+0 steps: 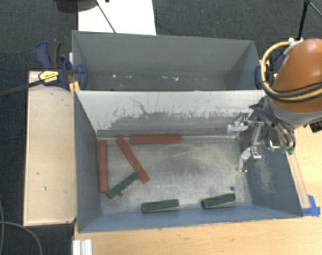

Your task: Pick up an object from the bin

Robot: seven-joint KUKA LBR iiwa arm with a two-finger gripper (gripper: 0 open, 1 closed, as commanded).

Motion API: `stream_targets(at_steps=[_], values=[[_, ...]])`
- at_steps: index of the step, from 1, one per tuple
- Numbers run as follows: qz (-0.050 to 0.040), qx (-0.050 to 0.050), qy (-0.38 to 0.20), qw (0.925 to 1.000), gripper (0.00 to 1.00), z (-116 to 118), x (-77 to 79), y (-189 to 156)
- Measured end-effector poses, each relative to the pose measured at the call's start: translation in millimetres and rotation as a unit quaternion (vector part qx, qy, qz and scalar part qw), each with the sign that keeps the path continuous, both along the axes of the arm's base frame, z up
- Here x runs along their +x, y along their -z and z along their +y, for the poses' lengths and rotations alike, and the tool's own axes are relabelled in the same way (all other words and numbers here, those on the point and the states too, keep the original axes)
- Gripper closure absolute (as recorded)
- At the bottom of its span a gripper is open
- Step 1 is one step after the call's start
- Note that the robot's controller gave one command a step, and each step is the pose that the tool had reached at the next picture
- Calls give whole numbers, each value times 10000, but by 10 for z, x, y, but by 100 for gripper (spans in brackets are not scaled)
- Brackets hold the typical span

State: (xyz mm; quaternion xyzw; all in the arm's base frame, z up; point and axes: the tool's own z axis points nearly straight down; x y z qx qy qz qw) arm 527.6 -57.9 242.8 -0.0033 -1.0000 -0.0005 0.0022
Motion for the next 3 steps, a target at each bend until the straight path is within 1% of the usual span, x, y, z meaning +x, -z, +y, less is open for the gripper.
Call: stream_targets(at_steps=[1, 2, 3], values=[[-38, -6, -9, 10000, 0, 1, 15, -38], [-77, -11, -85, 9999, 0, -94, -195, 363], [-36, -4, 116, 9999, 0, 77, -283, 888]])
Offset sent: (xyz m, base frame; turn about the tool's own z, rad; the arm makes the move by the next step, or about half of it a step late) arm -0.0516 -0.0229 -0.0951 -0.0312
